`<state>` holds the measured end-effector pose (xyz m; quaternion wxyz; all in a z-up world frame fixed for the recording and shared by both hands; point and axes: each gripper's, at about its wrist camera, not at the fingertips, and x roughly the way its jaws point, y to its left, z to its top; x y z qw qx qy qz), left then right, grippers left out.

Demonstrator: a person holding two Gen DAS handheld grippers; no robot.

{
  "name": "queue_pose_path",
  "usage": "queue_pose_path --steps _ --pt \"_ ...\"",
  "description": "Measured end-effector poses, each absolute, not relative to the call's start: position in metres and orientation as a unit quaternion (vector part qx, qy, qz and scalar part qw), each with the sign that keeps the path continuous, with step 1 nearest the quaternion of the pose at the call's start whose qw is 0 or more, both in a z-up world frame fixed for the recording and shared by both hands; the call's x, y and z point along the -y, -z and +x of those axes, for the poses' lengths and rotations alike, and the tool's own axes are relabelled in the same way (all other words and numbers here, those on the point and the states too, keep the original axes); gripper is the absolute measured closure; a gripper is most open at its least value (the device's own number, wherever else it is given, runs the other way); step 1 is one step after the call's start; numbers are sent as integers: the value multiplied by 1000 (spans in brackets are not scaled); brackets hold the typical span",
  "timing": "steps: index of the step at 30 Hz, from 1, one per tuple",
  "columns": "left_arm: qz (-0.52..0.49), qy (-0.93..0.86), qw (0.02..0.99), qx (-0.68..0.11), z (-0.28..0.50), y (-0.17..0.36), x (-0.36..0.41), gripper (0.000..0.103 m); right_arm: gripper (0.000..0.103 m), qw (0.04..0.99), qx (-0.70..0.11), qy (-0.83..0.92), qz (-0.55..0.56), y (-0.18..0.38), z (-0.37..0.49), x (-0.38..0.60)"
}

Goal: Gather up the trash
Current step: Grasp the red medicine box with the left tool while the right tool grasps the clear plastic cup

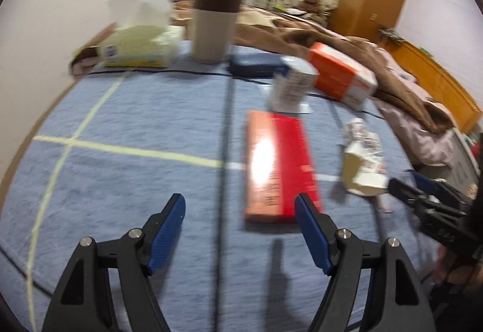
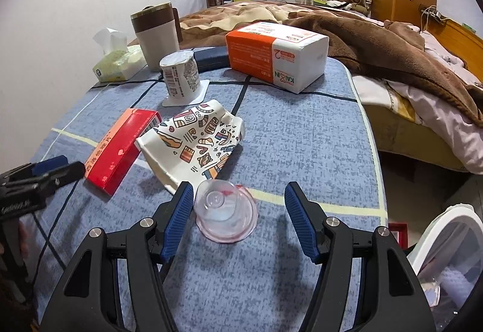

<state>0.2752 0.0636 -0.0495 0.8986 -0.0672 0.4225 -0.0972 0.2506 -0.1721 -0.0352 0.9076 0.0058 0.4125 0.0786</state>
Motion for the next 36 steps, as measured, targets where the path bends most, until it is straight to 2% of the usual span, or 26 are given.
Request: queue_pose_path --steps 10,13,15,20,23,29,30,36 --pt "-36 106 894 -434 299 52 -31 25 40 909 -411 -71 16 38 252 175" --pt "-27 109 891 -439 305 54 -26 25 45 908 -414 -69 20 39 252 176" --pt "-25 110 889 -443 309 56 -23 25 55 907 -416 -68 20 40 252 177" --pt "-7 90 891 -445 317 61 -18 25 58 906 -418 -68 23 40 251 179" --pt "-11 88 892 -444 318 62 -18 25 65 905 -418 -68 21 41 251 179" --pt "-9 84 893 -443 320 63 -19 39 69 904 -421 -67 24 42 251 180" --pt "-6 84 893 -443 320 63 -19 39 72 905 -420 -67 24 42 251 180" --pt "-5 81 895 -439 315 61 -19 39 72 906 -416 -66 30 40 250 182"
